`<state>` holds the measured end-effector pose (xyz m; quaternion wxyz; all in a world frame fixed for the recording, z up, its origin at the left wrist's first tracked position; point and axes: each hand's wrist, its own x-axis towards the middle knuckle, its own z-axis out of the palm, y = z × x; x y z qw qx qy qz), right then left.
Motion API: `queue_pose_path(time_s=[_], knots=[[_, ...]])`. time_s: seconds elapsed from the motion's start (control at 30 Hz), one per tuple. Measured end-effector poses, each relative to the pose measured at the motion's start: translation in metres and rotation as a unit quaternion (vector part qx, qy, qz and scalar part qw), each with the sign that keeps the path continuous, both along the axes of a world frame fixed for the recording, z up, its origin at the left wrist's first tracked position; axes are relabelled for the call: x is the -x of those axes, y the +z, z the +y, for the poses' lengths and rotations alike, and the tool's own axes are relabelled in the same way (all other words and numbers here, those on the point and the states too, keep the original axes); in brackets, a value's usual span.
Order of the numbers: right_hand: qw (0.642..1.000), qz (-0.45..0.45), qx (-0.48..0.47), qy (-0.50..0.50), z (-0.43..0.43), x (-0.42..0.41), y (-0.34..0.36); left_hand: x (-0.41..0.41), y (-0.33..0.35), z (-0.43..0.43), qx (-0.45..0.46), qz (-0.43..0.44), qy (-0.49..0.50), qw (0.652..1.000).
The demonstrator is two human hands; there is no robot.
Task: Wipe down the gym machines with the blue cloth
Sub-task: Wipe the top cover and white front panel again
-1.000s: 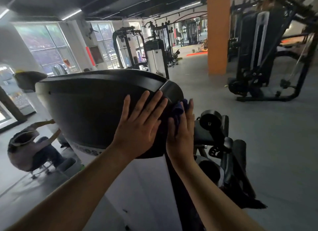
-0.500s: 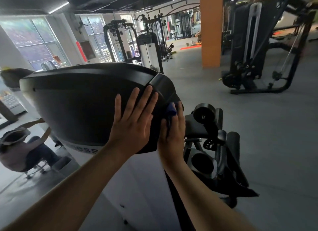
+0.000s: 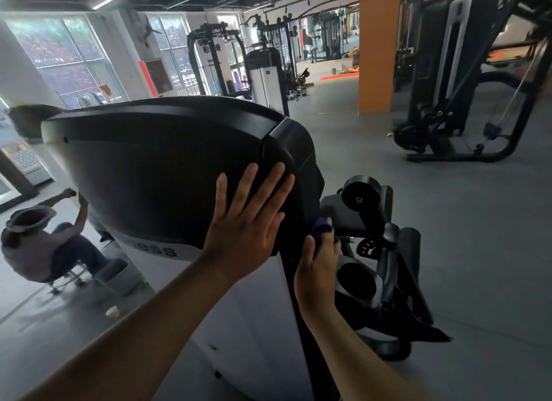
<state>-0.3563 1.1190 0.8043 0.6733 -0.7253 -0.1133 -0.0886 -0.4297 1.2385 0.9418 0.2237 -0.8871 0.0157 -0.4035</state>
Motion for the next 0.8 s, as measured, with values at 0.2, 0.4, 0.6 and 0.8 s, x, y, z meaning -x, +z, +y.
queue_pose_path(time_s=[0.2,0.4,0.6,0.8], knots=[[0.997,0.056,-0.048,-0.022,0.009,0.009,0.017,0.011,0.004,0.014,0.006,0.005,-0.019,1.000],[0.980,-0.197,-0.032,-0.004,0.015,0.004,0.120,0.028,0.014,0.041,0.099,-0.049,-0.001,0.994],[0.921,-0.371,0.094,-0.066,0.014,-0.005,0.148,0.048,0.031,0.070,0.171,-0.091,0.028,0.981],[0.808,-0.551,0.194,-0.076,0.041,-0.002,0.214,0.054,0.049,0.091,0.210,-0.122,0.046,0.969]])
